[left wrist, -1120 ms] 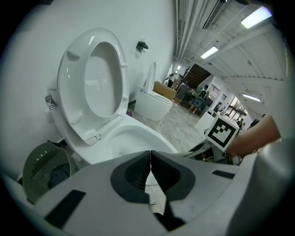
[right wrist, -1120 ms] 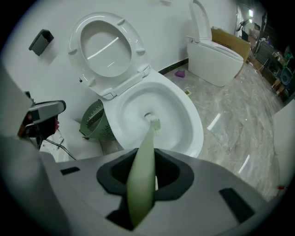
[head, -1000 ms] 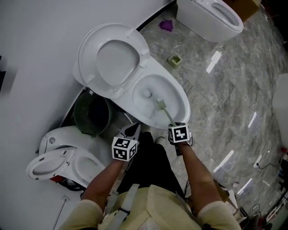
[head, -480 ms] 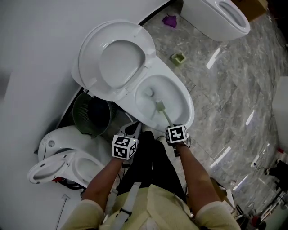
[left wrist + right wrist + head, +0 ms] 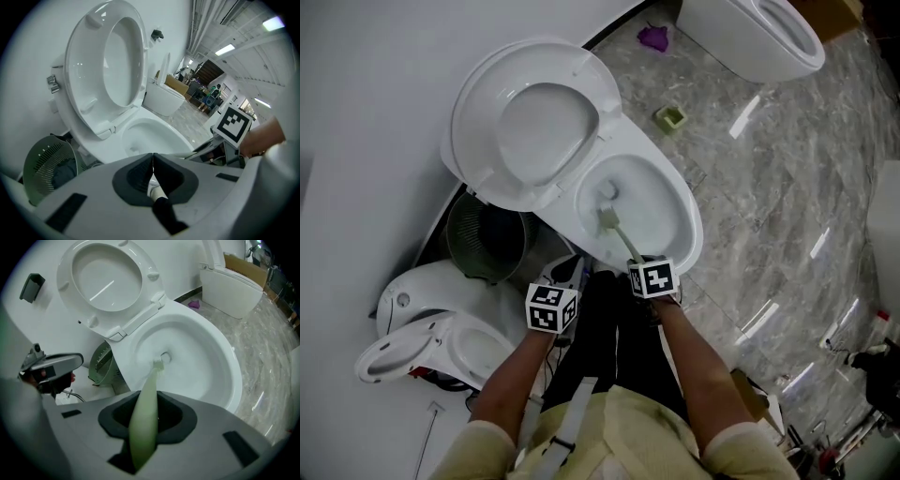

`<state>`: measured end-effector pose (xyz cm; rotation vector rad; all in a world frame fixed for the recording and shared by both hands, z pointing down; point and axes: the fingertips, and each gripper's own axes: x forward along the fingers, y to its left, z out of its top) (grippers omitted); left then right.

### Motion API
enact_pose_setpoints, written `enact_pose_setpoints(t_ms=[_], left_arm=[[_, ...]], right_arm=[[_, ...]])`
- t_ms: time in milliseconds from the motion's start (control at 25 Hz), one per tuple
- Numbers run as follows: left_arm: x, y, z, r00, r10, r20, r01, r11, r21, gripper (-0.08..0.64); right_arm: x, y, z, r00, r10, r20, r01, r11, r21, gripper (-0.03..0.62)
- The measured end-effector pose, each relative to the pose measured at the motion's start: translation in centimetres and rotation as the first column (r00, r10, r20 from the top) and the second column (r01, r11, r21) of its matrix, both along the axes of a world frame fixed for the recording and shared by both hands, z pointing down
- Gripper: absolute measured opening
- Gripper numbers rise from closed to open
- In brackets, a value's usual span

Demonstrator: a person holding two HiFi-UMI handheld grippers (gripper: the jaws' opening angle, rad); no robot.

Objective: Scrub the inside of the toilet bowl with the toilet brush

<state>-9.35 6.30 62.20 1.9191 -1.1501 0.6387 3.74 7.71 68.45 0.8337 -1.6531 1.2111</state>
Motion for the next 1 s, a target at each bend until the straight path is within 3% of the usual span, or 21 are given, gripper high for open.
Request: enact_pose_setpoints(t_ms=[280, 760, 1000], left_arm=[[1.6, -0.3, 0.2, 1.000, -0.030, -0.001, 0.030, 0.999, -0.012, 0.014], [2.7, -1.4, 0.1, 0.999, -0.037, 0.003, 0.037, 0.999, -0.002, 0.014], [2.4, -1.9, 0.8, 0.999, -0.030, 0.022, 0.030, 0.999, -0.013, 0.014]], right_arm=[[-0.7, -2.2, 0.3, 0.998, -0.041, 0.049, 0.040, 0.999, 0.012, 0.106], [-1.4, -5.8, 1.6, 0.996, -0.014, 0.089, 0.012, 1.000, 0.027, 0.106], [-1.1, -8.0, 2.1, 0.994, -0.099, 0.047, 0.094, 0.991, 0.094, 0.106]])
